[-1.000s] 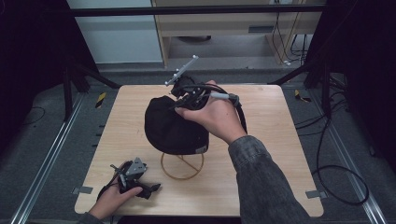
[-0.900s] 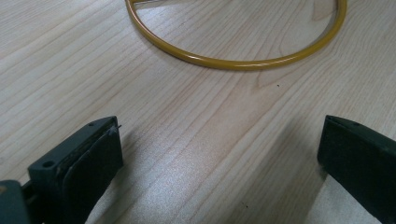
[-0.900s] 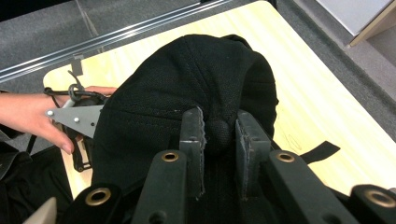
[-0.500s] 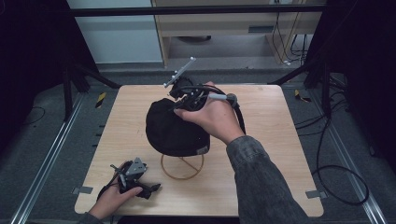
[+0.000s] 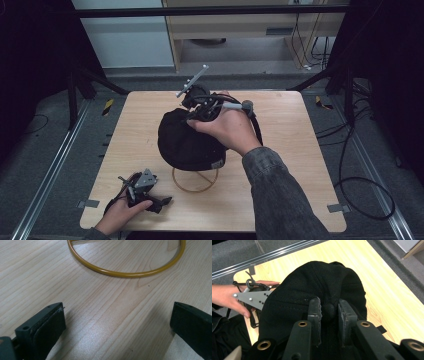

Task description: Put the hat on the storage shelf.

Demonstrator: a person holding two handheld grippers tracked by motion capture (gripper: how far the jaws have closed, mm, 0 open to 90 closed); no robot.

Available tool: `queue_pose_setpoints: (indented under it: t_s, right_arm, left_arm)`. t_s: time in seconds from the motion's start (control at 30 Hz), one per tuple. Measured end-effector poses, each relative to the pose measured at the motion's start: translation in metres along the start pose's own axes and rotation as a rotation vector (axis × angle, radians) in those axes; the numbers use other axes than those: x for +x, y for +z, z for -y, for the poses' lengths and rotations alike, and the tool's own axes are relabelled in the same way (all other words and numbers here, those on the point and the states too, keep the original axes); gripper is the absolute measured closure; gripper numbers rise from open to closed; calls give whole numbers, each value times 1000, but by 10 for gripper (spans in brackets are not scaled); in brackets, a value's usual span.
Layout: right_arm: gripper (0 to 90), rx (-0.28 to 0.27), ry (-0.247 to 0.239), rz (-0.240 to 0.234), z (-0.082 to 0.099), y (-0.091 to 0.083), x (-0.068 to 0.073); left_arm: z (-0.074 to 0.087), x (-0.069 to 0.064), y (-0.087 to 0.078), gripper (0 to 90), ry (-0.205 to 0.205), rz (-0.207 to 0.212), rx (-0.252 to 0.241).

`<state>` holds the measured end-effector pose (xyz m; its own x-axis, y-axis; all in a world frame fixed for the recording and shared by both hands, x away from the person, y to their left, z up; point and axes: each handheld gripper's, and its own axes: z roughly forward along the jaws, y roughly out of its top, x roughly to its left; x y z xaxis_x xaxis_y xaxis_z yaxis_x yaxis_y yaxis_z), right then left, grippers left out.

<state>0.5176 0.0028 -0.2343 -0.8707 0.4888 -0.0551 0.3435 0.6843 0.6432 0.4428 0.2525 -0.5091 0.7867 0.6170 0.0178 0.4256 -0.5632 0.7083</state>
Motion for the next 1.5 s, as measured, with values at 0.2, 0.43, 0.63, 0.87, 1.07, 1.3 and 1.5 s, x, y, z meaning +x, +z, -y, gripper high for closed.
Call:
queue_pose_setpoints:
  t_s: [0.2,0.43,0.63,0.87,1.07,1.3,1.5]
  right_arm:
    - [750,1,1,2,0,1,0]
    - [741,4,1,2,2,0,-1]
    - [732,5,3,5,1,1,-1]
    - [680,4,5,13,3,0,-1]
    - [616,1,12,24,5,-1,-2]
    - [596,-2,13,17,8,-2,-1]
    - [585,-1,16,13,10,-3,1]
  left_arm:
    - [0,0,0,0,0,0,0]
    - [0,0,0,0,0,0,0]
    - [0,0,0,0,0,0,0]
    - [0,0,0,0,0,0,0]
    - [0,0,0,0,0,0,0]
    - [0,0,0,0,0,0,0]
    - [0,0,0,0,0,0,0]
